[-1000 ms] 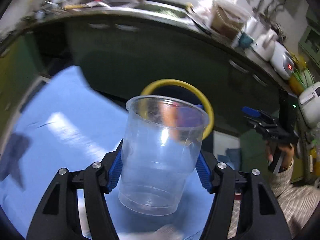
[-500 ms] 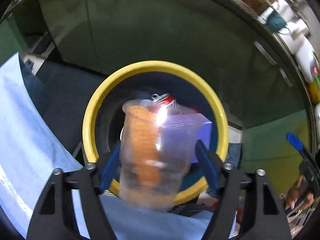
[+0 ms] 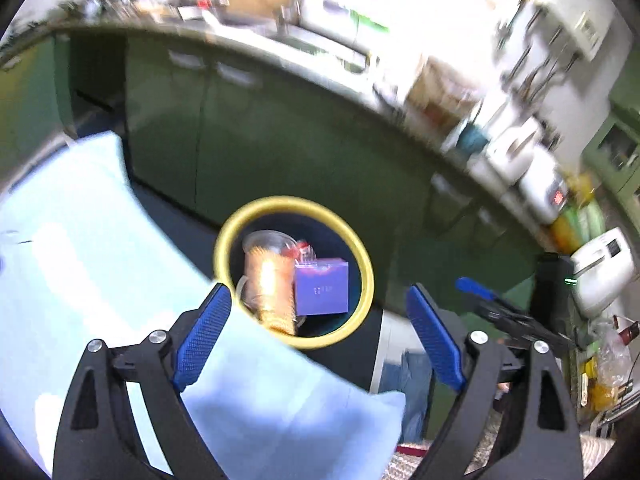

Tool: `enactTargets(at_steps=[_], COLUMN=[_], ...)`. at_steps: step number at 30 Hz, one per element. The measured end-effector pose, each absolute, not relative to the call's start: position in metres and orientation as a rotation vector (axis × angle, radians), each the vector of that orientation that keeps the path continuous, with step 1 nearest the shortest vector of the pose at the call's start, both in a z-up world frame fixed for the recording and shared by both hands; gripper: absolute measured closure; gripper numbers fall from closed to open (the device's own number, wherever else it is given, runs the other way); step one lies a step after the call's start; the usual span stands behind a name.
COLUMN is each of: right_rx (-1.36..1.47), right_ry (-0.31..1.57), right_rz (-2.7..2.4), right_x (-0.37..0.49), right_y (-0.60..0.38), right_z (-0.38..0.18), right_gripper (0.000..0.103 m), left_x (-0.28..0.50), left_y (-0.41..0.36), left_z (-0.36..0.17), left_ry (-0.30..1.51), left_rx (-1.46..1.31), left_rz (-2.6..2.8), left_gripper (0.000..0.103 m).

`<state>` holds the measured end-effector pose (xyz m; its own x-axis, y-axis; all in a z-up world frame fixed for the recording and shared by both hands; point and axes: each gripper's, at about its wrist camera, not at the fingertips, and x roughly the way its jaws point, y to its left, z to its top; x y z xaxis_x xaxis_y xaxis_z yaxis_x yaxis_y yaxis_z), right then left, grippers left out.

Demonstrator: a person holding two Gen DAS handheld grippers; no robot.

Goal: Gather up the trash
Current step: 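Carry the plastic cup over the bin and open the left tool, then grasp the white pill bottle with the right tool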

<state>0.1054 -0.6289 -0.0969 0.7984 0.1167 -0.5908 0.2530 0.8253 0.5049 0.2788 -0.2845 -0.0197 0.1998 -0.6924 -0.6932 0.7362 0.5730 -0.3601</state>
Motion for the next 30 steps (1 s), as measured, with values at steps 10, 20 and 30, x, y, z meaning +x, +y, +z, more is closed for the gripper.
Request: enactTargets(at_steps=[10, 20, 30], right_rx=[0.424, 0.092, -0.108], right_ry=[0.73, 0.797, 0.9], right_rz=[0.153, 0.397, 0.575], right_x=[0.15, 0.209, 0.276], right_y=[-0.524, -0.373, -0.255], right_z=[-0.07, -0.047, -0.084], right_gripper=[0.013, 0.012, 0.012], left_x=[0.235, 0.261, 0.268], left_y=[-0.046, 0.076, 0.097], left_z=[0.016, -0.05, -0.085], left_ry=[0.541, 0.466, 0.56], left_rx=[-0.157, -0.313, -0.259], left_rz=[-0.593, -0.194, -0.047], left_gripper=[0.01, 0.01, 0.01])
